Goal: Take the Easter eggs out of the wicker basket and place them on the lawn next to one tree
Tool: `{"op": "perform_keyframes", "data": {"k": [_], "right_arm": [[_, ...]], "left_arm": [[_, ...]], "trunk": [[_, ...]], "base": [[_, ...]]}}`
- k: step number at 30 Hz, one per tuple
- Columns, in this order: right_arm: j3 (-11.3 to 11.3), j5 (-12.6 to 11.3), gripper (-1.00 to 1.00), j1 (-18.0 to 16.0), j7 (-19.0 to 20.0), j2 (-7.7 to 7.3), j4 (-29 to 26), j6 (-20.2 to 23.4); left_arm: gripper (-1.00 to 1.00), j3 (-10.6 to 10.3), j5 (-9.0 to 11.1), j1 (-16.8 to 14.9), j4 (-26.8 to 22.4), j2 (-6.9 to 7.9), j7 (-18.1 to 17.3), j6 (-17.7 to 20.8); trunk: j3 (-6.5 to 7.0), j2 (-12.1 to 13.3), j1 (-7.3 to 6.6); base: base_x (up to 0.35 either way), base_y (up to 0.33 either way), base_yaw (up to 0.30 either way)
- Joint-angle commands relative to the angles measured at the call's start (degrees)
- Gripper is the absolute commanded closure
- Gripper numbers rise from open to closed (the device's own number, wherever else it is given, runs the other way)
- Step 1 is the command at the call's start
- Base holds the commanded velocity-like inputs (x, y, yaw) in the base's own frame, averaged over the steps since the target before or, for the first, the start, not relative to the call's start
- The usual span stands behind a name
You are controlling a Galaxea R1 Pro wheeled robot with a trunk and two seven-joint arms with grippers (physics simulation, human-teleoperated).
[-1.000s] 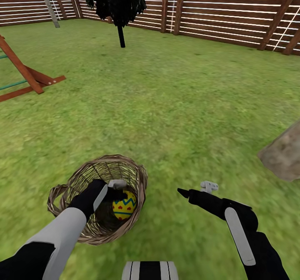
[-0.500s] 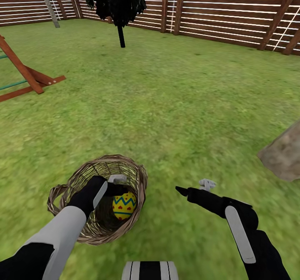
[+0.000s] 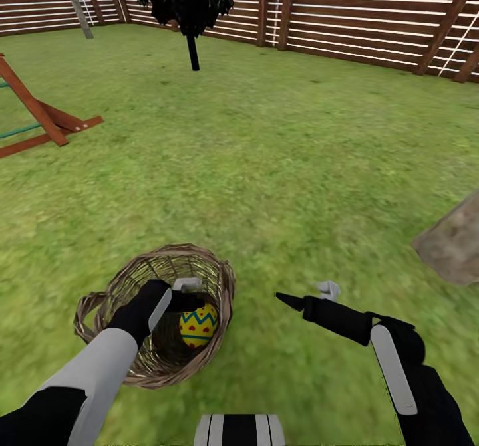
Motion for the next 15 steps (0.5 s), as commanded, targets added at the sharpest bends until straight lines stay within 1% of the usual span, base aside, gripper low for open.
{"op": "perform_keyframes", "data": {"k": [1, 3, 8, 9, 10, 11, 12, 15], "right_arm": [[-0.5, 0.2, -1.00, 0.0, 0.6, -0.09, 0.0, 0.3], [-1.8, 0.2, -1.00, 0.0, 1.0, -0.28, 0.0, 0.4], [-4.4, 0.1, -1.00, 0.1, 1.5, -0.62, 0.0, 0.5], [-4.6, 0.1, -1.00, 0.2, 1.6, -0.75, 0.0, 0.6], [-5.0, 0.1, -1.00, 0.2, 2.4, -1.08, 0.0, 1.1], [-5.1, 0.1, -1.00, 0.2, 3.1, -1.26, 0.0, 1.4], [-5.3, 0.1, -1.00, 0.3, 4.9, -1.63, 0.0, 1.9], [-5.6, 0.2, -1.00, 0.3, 7.1, -2.50, 0.0, 2.5]], "left_arm": [[-1.00, -0.2, 0.6, 0.0, -0.1, 0.04, 0.3, 0.3], [-1.00, -0.2, 0.6, 0.0, -0.1, 0.04, 0.3, 0.2], [-1.00, -0.2, 0.6, 0.0, -0.1, 0.04, 0.3, 0.2], [-1.00, -0.2, 0.6, 0.0, -0.1, 0.04, 0.3, 0.2], [-1.00, -0.2, 0.6, 0.0, -0.1, 0.04, 0.3, 0.2], [-1.00, -0.2, 0.6, 0.0, -0.1, 0.04, 0.3, 0.2], [-1.00, -0.2, 0.6, 0.0, -0.1, 0.04, 0.3, 0.2], [-1.00, -0.2, 0.6, 0.0, -0.1, 0.02, 0.3, 0.2]], "trunk": [[-0.27, 0.0, 0.01], [-0.71, -0.1, 0.06], [-1.82, -0.1, 0.19], [-2.04, -0.1, 0.22], [-2.26, -0.2, 0.24], [-2.26, -0.2, 0.24], [-2.26, -0.2, 0.24], [-2.26, -0.2, 0.24]], "base": [[0.000, 0.000, 0.000], [0.000, 0.000, 0.000], [0.000, 0.000, 0.000], [0.000, 0.000, 0.000], [0.000, 0.000, 0.000], [0.000, 0.000, 0.000], [0.000, 0.000, 0.000], [0.000, 0.000, 0.000]]}}
